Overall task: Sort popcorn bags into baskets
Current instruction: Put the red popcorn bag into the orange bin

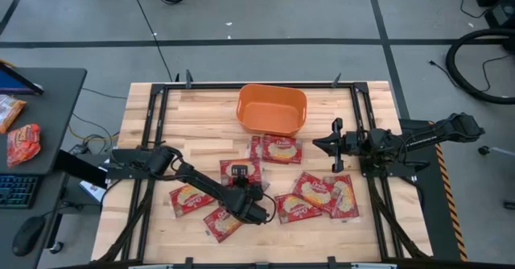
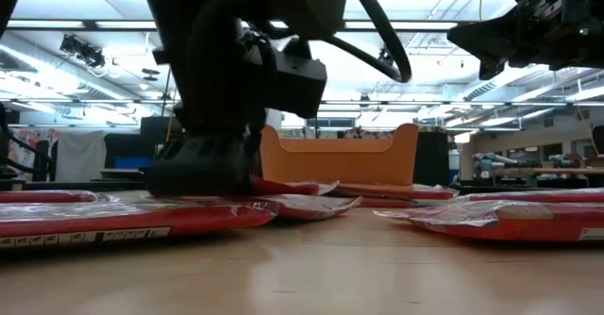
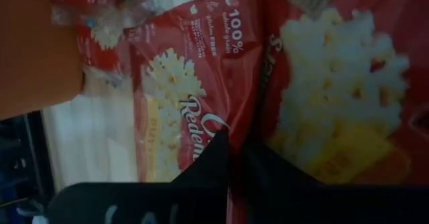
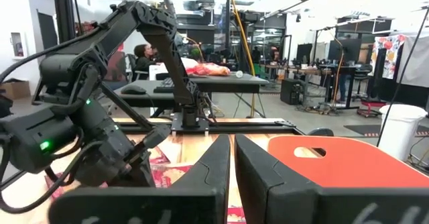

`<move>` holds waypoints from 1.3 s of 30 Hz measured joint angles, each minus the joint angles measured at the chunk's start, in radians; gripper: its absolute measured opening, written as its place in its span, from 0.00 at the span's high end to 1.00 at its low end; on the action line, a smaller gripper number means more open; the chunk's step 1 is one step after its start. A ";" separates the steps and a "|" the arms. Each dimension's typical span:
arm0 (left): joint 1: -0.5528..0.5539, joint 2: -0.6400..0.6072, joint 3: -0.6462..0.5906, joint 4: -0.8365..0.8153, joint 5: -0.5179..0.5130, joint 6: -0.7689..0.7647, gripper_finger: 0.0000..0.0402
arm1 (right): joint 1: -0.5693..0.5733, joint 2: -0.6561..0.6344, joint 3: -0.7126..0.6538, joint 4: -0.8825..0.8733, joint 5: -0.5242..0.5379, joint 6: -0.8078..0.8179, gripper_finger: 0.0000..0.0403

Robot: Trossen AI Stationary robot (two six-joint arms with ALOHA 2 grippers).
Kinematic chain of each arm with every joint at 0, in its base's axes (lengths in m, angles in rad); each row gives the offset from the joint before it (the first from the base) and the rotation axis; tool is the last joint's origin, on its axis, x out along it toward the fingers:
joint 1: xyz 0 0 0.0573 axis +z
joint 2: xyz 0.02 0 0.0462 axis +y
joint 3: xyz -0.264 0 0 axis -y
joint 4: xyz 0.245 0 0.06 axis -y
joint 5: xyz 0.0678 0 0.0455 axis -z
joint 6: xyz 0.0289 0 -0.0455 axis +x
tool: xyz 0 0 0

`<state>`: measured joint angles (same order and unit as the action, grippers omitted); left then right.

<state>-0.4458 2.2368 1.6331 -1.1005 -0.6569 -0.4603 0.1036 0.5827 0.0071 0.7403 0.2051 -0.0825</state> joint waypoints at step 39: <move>0.552 -0.129 -0.024 0.643 -0.026 1.015 0.90 | 0.000 0.011 0.000 -0.001 0.002 -0.003 0.93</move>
<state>0.1067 2.1075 1.6093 -0.4577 -0.6832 0.5543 0.1036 0.5934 0.0071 0.7395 0.2068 -0.0858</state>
